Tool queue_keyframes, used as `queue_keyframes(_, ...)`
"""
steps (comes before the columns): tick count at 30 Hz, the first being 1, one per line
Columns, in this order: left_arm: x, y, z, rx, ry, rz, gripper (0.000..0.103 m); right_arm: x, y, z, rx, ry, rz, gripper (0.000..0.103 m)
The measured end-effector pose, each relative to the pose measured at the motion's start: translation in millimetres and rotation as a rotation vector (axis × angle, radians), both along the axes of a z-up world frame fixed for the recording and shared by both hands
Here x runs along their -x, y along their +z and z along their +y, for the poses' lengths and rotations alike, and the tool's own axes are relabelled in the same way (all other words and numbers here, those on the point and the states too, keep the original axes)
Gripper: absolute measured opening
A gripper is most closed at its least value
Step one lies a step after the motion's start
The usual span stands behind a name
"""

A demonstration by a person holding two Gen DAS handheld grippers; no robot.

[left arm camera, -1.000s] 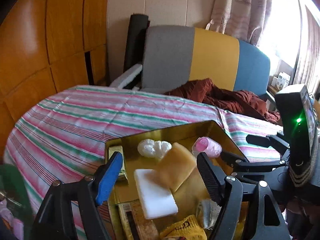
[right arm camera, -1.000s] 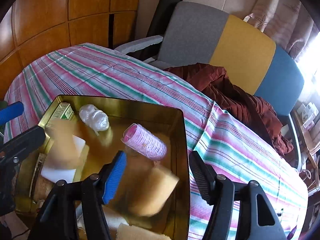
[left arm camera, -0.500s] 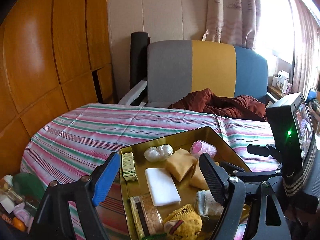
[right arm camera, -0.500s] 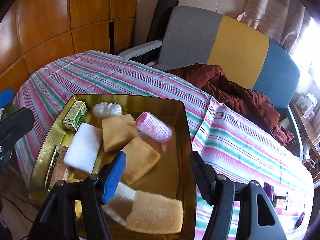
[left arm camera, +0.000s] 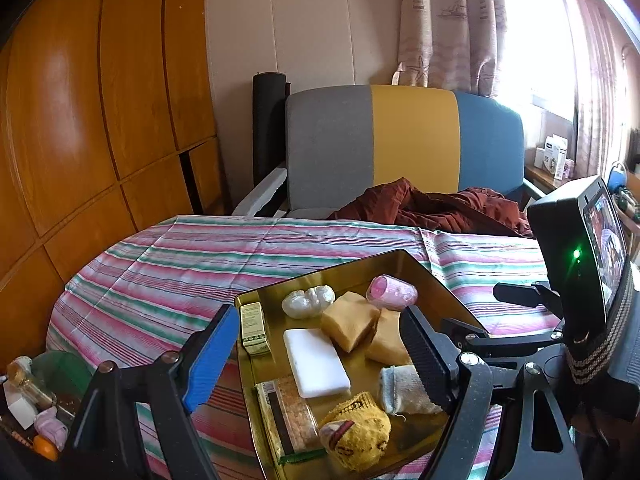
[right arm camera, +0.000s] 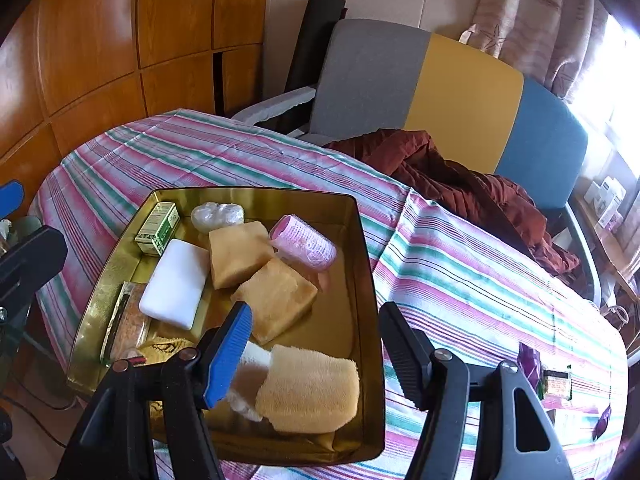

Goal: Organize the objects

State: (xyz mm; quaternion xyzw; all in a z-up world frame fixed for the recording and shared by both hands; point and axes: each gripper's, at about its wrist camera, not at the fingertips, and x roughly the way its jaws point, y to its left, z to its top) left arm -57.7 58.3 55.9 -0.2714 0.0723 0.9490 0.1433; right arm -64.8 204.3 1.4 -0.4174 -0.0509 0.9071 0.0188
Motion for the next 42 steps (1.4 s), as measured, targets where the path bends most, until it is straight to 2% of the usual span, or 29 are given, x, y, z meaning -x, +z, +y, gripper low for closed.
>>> queue_keyframes(24, -24, 7, 16, 0.028, -0.05, 0.025, 0.084, -30, 11, 20, -0.003, -0.051, 0.038, 0.067)
queue_keyframes(42, -30, 0, 50, 0.041, -0.127, -0.012, 0.084, -57, 22, 63, -0.057, -0.15, 0.076, 0.067)
